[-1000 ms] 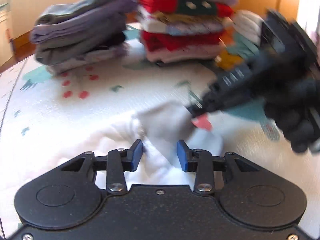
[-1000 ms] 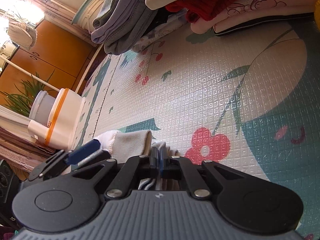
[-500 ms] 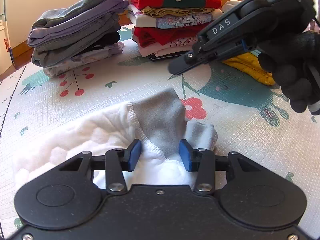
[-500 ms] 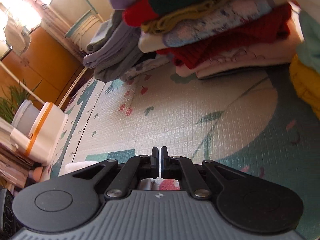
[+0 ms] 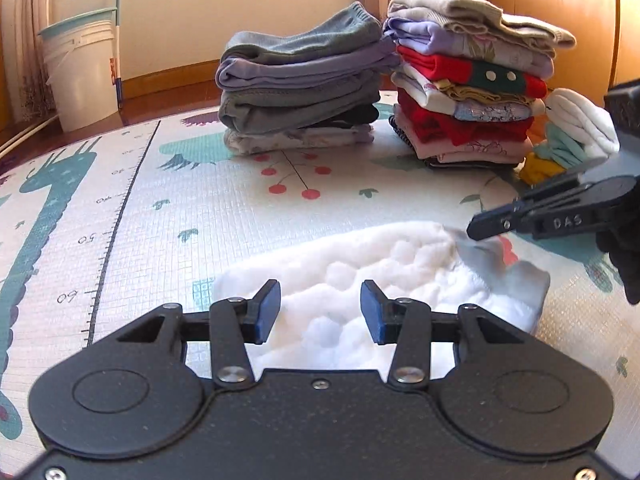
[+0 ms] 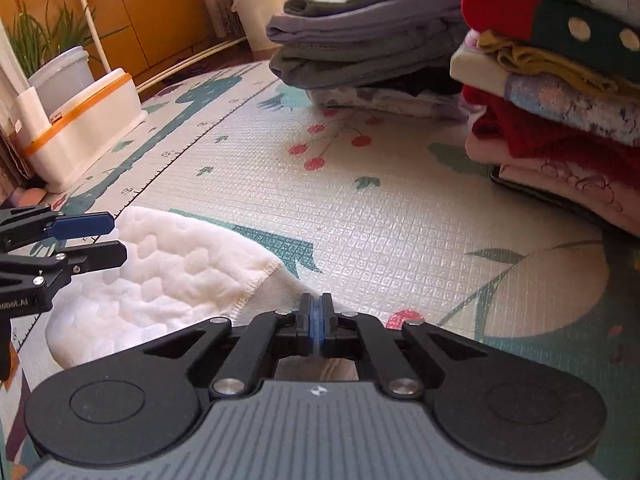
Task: Fold clothes
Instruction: 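Grasp the folded white bundle with both grippers from opposite sides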
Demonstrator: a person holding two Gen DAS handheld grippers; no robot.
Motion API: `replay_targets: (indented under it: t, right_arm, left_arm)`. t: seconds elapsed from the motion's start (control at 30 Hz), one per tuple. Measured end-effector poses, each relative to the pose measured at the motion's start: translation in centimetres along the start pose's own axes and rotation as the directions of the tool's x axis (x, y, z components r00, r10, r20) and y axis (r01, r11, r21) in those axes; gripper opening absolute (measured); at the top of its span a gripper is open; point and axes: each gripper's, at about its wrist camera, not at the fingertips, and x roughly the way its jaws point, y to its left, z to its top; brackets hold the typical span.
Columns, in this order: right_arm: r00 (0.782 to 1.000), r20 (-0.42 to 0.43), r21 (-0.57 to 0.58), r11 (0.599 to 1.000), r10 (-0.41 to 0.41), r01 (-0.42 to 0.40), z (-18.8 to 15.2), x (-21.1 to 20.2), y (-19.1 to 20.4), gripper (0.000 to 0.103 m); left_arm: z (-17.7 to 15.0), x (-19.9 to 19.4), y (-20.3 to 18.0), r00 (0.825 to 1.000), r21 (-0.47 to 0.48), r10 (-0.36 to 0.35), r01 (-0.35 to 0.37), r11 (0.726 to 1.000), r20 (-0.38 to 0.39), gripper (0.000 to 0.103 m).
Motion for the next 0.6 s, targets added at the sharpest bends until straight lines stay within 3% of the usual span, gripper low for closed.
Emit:
replay_targets:
  t: [0.1,0.17,0.23,0.37,0.5,0.57,0.6]
  right_arm:
    - [0.997,0.059,-0.139,0.99,0.044,-0.035,-0.4,-1.2,2.3,0.011]
    - [0.998,0.029,-0.2,0.978,0.063,-0.056,-0.8,-0.7,3.3,0.009]
    - [0.998,-0.032,-0.157,0.986,0.051,-0.056,-1.6,0.8,2.6,0.009]
    - [0.998,-0.027,-0.126,0.99,0.064,-0.066,-1.7,0.7,2.1,0.009]
    - [0.999,-0.013,-0.077,0.996,0.042,-0.043,-0.9,-1.0,2.0,0.01]
    - [1.0,0.023,0.003,1.0,0.019,-0.019,-0.8,-2.5,0.9,0.021]
    - [1.0,0.021,0.06,0.998,0.014,-0.015,-0.7,-2.9,0.2,0.037]
  left_arm:
    - [-1.3,1.0,-0.6,0.999,0.019,0.021,-0.02,1.0,-0.049,0.043]
    - [-2.0,1.9,-1.1,0.997,0.044,0.049,-0.046,0.998,-0.061,0.044]
    - [-2.2,2.1,-0.8,0.997,0.011,0.051,-0.051,0.999,-0.052,0.047]
    - [-1.4,1.7,-0.8,0.995,0.023,0.051,-0.049,0.998,-0.08,0.047]
    - [0.5,-1.3,1.8,0.998,-0.184,0.04,-0.048,0.982,-0.044,0.048]
    - [0.0,-1.8,3.5,0.998,-0.311,0.013,-0.029,0.95,-0.054,0.048]
    - [-0.3,-2.0,4.3,0.998,-0.373,-0.001,-0.021,0.927,-0.058,0.049]
